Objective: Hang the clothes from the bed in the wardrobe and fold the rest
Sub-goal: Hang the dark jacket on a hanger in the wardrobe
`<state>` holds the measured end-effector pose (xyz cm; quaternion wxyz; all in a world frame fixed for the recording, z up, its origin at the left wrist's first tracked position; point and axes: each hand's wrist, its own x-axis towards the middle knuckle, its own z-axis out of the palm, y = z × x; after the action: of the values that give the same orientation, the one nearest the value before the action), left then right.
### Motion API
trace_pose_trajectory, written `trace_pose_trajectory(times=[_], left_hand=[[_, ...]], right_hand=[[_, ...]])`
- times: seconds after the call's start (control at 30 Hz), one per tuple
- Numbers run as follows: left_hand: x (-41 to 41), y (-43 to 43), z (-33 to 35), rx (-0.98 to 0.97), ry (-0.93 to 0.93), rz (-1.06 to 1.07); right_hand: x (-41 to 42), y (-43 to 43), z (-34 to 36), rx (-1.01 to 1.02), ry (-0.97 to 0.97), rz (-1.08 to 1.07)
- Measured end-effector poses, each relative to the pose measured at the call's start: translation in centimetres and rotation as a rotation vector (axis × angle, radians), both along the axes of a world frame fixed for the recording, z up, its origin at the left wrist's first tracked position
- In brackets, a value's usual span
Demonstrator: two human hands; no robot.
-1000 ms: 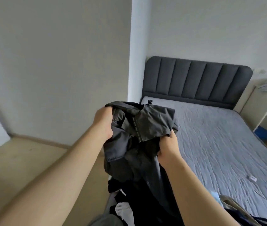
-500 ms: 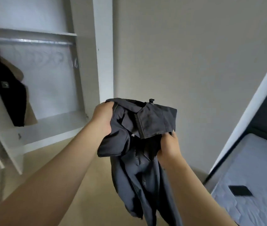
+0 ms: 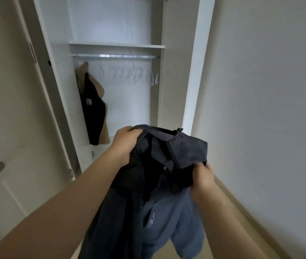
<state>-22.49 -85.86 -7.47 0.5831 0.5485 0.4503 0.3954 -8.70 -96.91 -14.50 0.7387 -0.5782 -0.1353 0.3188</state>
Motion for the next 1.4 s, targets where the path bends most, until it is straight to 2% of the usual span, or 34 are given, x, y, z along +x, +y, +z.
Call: trace_pose_trajectory(times=[0.07, 0.23, 0.43, 0.53, 0.7, 0.8, 0.93, 1.03, 1.13, 1.2, 1.23, 1.27, 1.3, 1.37, 1.4], left_hand=[[-0.5, 2.5, -0.5, 0.023, 0.027, 0.011], [-0.5, 9.2, -1.3, -0.010, -0.002, 0.073], [3.0, 18.9, -0.7, 0.046, 0.113, 0.135], [5.6, 23.6, 0.1, 0.068, 0.249, 0.097], [9.2, 29.8, 2.1, 0.018, 0.523, -0.086], [10.4, 32.3, 2.5, -0.103, 0.591, -0.246], [12.0, 35.7, 2.1, -0.181, 0.477, -0.324], [13.6, 38.8, 1.6, -0.154, 0.316, -0.253], [16.1, 43.3, 1.7, -0.148, 0.214, -0.192], [17.7, 46.7, 2.0, -0.125, 0.223, -0.201], [18.4, 48.0, 2.2, -0.102, 0.254, -0.214], [19.2, 49.7, 2.4, -0.070, 0.287, -0.230], [19.8, 51.4, 2.5, -0.038, 0.310, -0.239], [20.6, 55.4, 3.0, -0.006, 0.319, -0.228], [20.7, 57.3, 3.3, 0.000, 0.310, -0.215]], right_hand=[[0.5, 2.4, -0.6, 0.058, 0.026, 0.077], [1.9, 9.9, -1.1, 0.006, 0.011, 0.228], [8.3, 19.9, -0.3, 0.039, -0.091, 0.447], [12.9, 24.5, 0.3, -0.076, -0.123, 0.601], [19.3, 32.2, 1.6, -0.272, -0.168, 0.751], [21.7, 36.3, 1.3, -0.335, -0.156, 0.748], [24.9, 41.2, 0.0, -0.381, -0.133, 0.637], [26.7, 44.7, -0.8, -0.440, -0.346, 0.547], [27.4, 49.6, -0.4, -0.346, -0.513, 0.414], [26.9, 52.7, 0.5, -0.232, -0.671, 0.322], [26.6, 53.9, 1.2, -0.092, -0.710, 0.353], [26.1, 55.4, 1.9, 0.048, -0.686, 0.493], [25.4, 56.8, 2.5, 0.097, -0.652, 0.705], [24.5, 60.4, 3.2, 0.047, -0.619, 1.032], [24.2, 62.2, 3.3, 0.005, -0.641, 1.084]])
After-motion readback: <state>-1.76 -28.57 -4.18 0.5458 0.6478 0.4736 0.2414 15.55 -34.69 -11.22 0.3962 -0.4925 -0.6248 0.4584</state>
